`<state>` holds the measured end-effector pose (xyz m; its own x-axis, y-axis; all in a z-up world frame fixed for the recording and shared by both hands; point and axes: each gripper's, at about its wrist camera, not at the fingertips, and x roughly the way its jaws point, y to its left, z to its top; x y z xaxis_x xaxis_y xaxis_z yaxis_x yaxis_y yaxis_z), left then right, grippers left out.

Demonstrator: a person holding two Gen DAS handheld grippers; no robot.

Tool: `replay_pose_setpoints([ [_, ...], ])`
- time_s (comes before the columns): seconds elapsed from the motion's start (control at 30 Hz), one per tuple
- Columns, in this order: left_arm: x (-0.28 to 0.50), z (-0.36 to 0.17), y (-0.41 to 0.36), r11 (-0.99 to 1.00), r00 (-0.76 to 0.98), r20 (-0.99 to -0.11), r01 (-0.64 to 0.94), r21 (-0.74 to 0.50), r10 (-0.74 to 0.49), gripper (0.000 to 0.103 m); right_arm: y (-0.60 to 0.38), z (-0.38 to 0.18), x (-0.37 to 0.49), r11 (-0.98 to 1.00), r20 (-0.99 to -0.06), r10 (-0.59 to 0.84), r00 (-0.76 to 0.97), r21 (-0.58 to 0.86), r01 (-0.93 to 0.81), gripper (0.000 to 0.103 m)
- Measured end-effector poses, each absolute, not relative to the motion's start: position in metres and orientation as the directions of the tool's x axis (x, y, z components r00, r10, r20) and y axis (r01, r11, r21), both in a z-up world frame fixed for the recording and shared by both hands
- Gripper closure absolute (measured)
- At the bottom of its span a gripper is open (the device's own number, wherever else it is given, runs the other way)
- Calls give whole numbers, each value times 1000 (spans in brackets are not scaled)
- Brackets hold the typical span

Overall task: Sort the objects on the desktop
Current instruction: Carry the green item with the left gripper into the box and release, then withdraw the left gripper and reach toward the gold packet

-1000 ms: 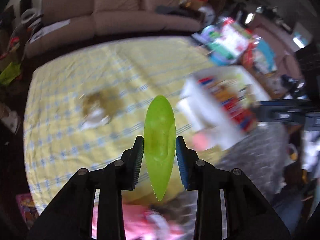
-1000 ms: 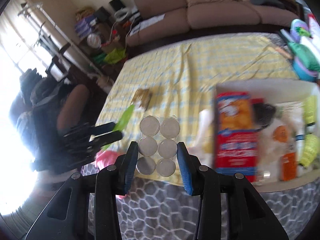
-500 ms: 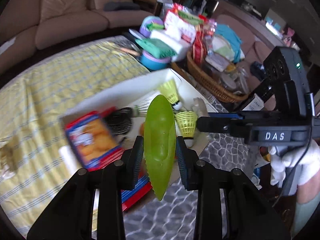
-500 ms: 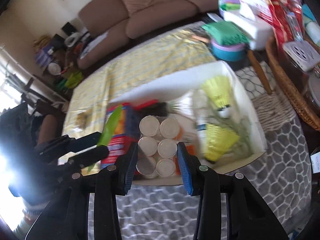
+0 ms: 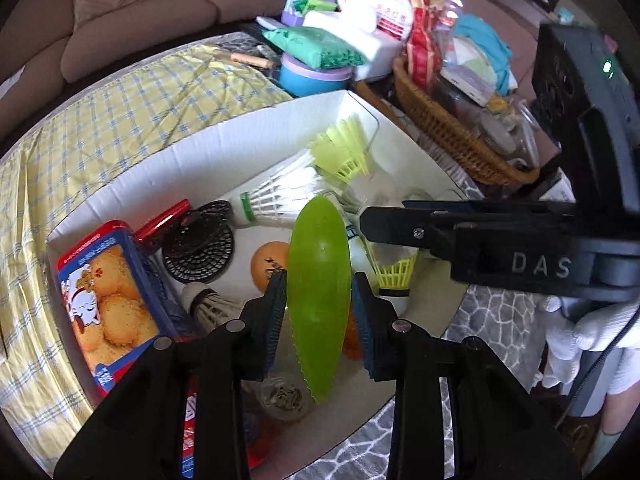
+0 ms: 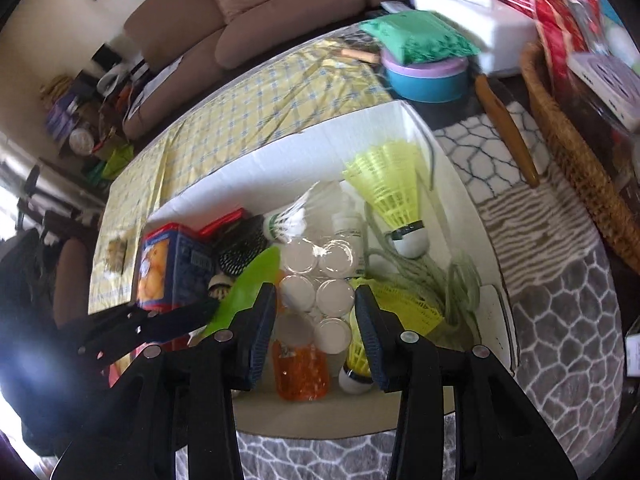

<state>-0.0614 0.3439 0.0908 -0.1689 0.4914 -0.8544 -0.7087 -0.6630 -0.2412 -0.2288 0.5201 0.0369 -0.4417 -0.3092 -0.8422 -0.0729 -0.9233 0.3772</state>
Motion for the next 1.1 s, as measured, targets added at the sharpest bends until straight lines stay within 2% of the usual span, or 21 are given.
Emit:
replay_pose_setpoints([
  [0.03,-63,92,341,-666,-166,-852,-703,-250,496,71,524,35,-228,-910,-836,-328,-440,405,-89,52],
  [0.1,-66,97,336,-666,-162,-846,-697,-267,508,64,527,36,-226,-898,-821,-348,-452,431,-92,52],
  [0.13,-66,100,334,-665,-159,-843,-694,-274,514,56,528,39,-223,-895,-814,-352,-462,437,-89,52],
  [0.17,-67,102,332,-669,-166,-841,-691,-274,516,52,529,41,-222,-897,-815,-343,-467,432,-94,52],
  [0.33,-67,124,320,-677,-197,-823,-683,-274,533,50,529,65,-211,-899,-794,-329,-511,429,-88,52],
  [0.5,-63,152,299,-685,-238,-808,-682,-256,540,41,518,90,-198,-903,-778,-327,-536,425,-67,52],
  [0.6,-55,171,276,-690,-276,-793,-685,-235,543,25,506,103,-189,-907,-775,-331,-538,419,-44,49],
  [0.67,-49,180,259,-698,-304,-783,-681,-220,543,8,491,111,-181,-913,-774,-335,-537,408,-19,47],
  [0.7,-47,183,252,-701,-312,-780,-680,-215,542,5,480,114,-177,-916,-775,-338,-534,401,-2,45],
  [0.73,-45,186,241,-707,-322,-777,-675,-212,540,0,471,116,-174,-917,-775,-343,-531,398,11,43],
  [0.77,-42,187,231,-711,-327,-774,-670,-215,542,0,464,118,-171,-916,-772,-350,-530,400,22,40],
  [0.8,-40,189,217,-713,-326,-770,-663,-228,549,0,455,119,-168,-913,-768,-361,-528,406,34,27],
  [0.83,-39,190,207,-714,-323,-767,-658,-238,554,0,444,121,-165,-904,-760,-385,-524,425,47,8],
  [0.87,-37,190,197,-716,-318,-766,-651,-252,559,0,436,122,-162,-896,-754,-403,-519,440,56,0],
  [1.1,-24,187,104,-759,-345,-756,-581,-293,556,0,363,129,-143,-890,-752,-446,-486,429,153,0],
])
